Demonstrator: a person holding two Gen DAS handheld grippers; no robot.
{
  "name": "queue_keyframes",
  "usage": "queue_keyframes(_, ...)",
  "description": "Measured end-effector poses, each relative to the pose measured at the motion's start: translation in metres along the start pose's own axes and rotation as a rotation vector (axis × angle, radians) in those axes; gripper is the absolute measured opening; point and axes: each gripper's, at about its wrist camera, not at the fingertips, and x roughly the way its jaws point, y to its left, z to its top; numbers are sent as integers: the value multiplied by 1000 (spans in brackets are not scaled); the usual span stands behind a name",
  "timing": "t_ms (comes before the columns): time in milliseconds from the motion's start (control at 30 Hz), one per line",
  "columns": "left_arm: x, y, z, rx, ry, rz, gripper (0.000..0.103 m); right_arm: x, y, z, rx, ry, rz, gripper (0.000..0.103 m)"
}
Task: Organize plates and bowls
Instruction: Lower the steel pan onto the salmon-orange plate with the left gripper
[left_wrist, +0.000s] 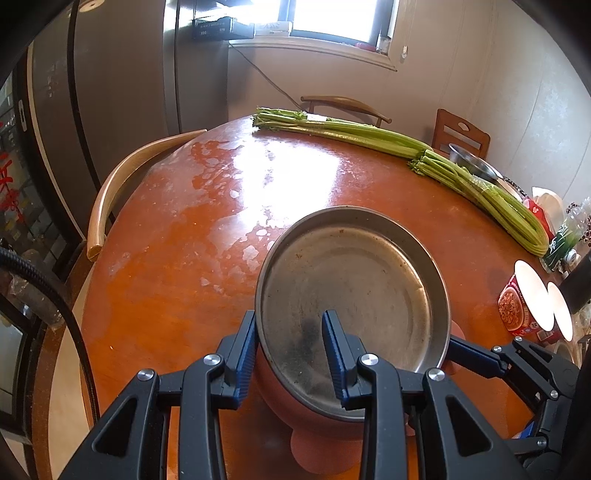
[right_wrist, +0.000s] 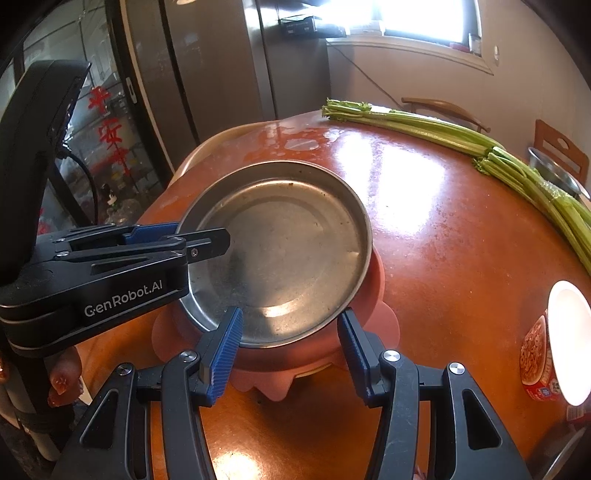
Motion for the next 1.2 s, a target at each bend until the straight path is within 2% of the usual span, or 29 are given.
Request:
queue_keyframes(333,0,10,-3,-28,-3,-7,34,3,7,-3,-29,7,3,56)
queue_keyframes(833,-2,9,-6,-17,-9,5,34,3,4,-2,-18,6,20,56)
queue_keyframes(1200,0,16,-5,-40,0,-33,34,1,0,-1,-19,6,22,56)
